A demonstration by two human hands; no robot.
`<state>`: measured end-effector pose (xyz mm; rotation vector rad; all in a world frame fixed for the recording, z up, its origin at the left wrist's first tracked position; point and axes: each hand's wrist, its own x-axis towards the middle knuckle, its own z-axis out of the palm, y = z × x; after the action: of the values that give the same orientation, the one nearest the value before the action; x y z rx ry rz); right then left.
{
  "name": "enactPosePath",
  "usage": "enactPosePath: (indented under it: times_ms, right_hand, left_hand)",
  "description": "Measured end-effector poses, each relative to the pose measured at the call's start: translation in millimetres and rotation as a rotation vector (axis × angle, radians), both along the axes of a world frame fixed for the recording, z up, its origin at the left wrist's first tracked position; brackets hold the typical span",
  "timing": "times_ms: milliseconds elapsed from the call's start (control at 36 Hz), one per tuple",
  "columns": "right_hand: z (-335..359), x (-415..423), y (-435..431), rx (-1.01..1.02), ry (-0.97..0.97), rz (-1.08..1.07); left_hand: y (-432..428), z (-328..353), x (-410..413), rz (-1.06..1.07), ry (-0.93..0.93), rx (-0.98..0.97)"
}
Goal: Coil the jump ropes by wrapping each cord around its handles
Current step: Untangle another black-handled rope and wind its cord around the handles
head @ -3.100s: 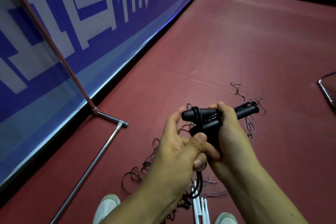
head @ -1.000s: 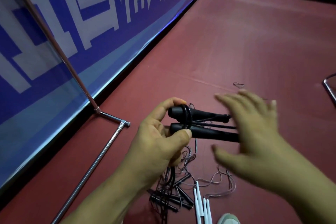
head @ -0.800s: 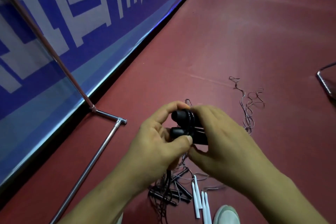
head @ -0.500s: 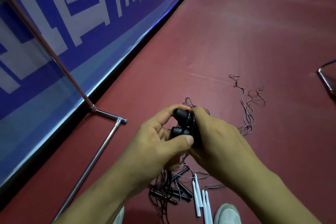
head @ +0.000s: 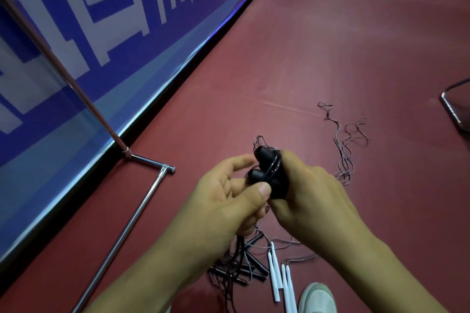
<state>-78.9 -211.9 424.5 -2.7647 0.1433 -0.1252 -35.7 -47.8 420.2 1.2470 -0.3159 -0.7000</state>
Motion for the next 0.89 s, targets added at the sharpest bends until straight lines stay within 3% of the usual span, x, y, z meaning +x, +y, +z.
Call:
enactPosePath:
  times_ms: [194,333,722,889]
  right_hand:
    - [-9,2,0,-0.101,0.108,-0.073]
    - [-21,6,3,-0.129,0.155,-0.140]
    - [-40,7,-7,-0.114,0.190,-0.146]
    - [-42,12,-12,0.017,0.218,-0.168]
  left_hand:
    - [5,-2,-3,0.116,-0.037,0.282]
    - [6,-9,-2,0.149,-0.240,0.566]
    - [9,-1,-3,0.203,-0.184,0.280]
    - [11,-4,-2,0.164,-0.187,0.302]
